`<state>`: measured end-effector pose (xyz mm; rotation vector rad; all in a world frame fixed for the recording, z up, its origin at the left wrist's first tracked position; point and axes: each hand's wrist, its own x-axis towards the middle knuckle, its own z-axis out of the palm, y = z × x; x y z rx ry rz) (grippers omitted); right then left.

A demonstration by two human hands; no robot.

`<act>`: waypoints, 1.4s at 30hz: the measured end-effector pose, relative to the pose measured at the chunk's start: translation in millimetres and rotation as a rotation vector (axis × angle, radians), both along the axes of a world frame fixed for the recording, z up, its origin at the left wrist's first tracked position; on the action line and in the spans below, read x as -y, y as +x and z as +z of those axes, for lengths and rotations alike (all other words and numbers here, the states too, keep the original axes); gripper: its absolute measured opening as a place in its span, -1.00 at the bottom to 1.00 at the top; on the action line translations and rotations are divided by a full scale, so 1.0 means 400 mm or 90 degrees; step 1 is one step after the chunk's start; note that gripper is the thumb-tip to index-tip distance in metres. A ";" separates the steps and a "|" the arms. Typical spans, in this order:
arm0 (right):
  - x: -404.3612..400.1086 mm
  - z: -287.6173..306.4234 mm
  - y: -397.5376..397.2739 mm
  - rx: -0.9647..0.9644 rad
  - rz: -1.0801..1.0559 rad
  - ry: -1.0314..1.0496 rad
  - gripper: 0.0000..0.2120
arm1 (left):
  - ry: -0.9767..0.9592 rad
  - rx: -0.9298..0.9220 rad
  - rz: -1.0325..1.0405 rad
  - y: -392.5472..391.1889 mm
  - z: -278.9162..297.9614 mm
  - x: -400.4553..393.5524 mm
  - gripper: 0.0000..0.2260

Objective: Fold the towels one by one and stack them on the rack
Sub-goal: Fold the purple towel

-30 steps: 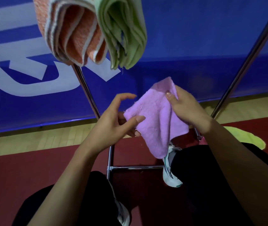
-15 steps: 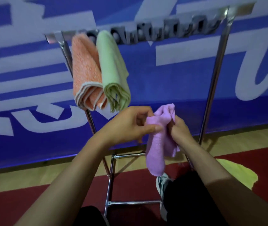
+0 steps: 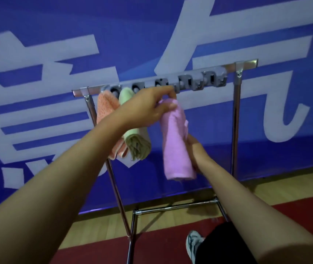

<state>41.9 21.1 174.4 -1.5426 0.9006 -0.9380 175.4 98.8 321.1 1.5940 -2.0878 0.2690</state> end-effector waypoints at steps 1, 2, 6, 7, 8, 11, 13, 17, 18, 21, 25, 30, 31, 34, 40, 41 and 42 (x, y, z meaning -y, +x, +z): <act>0.012 0.004 0.006 -0.005 -0.001 0.012 -0.38 | -0.018 -0.002 0.017 0.014 0.016 0.009 -0.88; 0.019 0.008 0.011 -0.006 0.019 0.021 -0.43 | -0.034 -0.010 0.035 0.027 0.032 0.019 -0.89; 0.034 0.034 0.021 0.060 0.097 0.110 -0.79 | -0.074 -0.007 0.140 0.086 0.083 0.066 -0.89; 0.036 0.038 0.022 0.061 0.111 0.129 -0.77 | -0.072 -0.005 0.169 0.105 0.090 0.081 -0.87; 0.042 0.041 0.028 0.061 0.115 0.134 -0.75 | -0.064 -0.001 0.200 0.121 0.096 0.096 -0.85; 0.075 0.047 0.050 0.061 0.111 0.152 -0.72 | -0.034 0.016 0.253 0.150 0.109 0.142 -0.84; 0.084 0.046 0.058 0.070 0.122 0.165 -0.73 | -0.007 0.030 0.264 0.158 0.122 0.173 -0.86; 0.104 0.052 0.076 0.095 0.096 0.194 -0.77 | 0.013 0.073 0.299 0.180 0.128 0.226 -0.81; 0.110 0.047 0.078 0.095 0.090 0.198 -0.77 | 0.012 0.073 0.306 0.183 0.127 0.235 -0.81; 0.129 0.029 0.093 0.094 0.070 0.213 -0.80 | 0.009 0.071 0.322 0.184 0.117 0.252 -0.85; 0.149 0.008 0.130 0.110 0.016 0.236 -0.60 | 0.006 0.086 0.324 0.178 0.123 0.262 -0.84; 0.144 -0.022 0.124 0.138 -0.028 0.220 -0.44 | 0.023 0.135 0.269 0.159 0.157 0.252 -0.96; 0.145 -0.034 0.132 0.151 -0.027 0.228 -0.51 | 0.031 0.141 0.257 0.156 0.157 0.248 -0.93; 0.130 -0.065 0.169 0.160 -0.001 0.200 -0.62 | 0.079 0.174 0.236 0.160 0.160 0.227 -0.84; 0.116 -0.089 0.207 0.196 -0.023 0.175 -0.59 | 0.131 0.251 0.176 0.164 0.165 0.207 -0.80; 0.115 -0.091 0.206 0.197 -0.028 0.162 -0.57 | 0.123 0.258 0.175 0.162 0.161 0.210 -0.80; 0.115 -0.096 0.202 0.192 -0.032 0.146 -0.53 | 0.120 0.259 0.176 0.163 0.158 0.214 -0.80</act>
